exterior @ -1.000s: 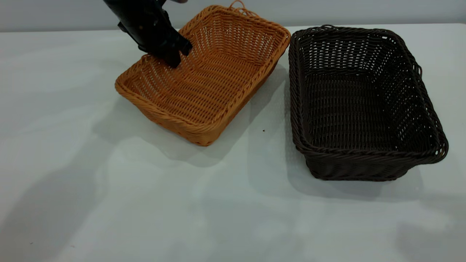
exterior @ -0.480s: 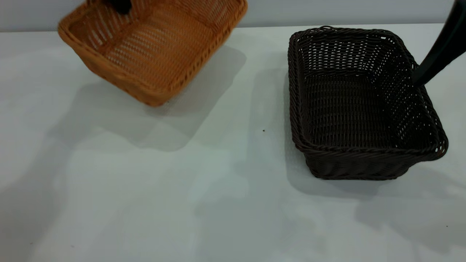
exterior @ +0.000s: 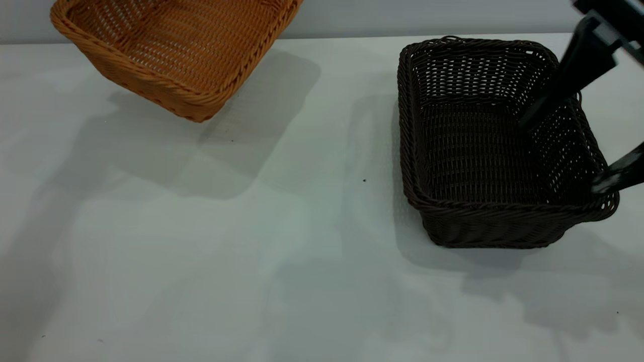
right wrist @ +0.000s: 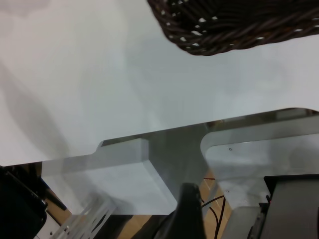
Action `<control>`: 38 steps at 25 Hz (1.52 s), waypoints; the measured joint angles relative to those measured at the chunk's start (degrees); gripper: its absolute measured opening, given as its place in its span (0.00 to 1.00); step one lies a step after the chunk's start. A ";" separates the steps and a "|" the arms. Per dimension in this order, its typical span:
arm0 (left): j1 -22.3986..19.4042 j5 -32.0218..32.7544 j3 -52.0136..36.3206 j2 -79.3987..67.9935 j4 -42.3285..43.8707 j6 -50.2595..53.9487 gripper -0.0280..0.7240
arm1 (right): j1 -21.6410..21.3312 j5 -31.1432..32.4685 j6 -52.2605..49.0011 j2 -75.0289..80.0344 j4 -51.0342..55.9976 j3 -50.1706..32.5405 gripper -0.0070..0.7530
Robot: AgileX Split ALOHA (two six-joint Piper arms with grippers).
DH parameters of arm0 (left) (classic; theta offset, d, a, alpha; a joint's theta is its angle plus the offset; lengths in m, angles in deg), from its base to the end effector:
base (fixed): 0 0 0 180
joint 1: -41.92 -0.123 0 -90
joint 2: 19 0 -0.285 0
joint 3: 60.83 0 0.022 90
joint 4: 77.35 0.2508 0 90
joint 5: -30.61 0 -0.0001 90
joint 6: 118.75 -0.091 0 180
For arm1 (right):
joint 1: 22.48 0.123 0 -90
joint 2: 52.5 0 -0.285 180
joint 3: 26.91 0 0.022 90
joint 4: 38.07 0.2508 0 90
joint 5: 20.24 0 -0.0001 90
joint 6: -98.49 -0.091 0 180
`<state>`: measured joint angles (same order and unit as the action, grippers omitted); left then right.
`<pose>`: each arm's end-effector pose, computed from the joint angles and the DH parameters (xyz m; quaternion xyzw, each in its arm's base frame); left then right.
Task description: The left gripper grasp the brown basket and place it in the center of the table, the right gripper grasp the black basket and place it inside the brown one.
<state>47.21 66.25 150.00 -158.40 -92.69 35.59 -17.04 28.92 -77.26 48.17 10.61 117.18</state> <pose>0.5114 -0.0615 0.1774 0.1752 0.9301 -0.0518 0.3187 0.2429 0.0751 0.1616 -0.2069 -0.9308 -0.2974 0.0487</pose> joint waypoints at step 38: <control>0.00 -4.81 0.00 0.00 -2.14 -3.48 0.14 | 4.89 -24.87 -4.26 20.62 14.46 0.49 0.76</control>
<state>47.21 61.44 150.00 -158.40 -94.83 32.11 -12.15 4.05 -81.51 68.79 25.07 117.67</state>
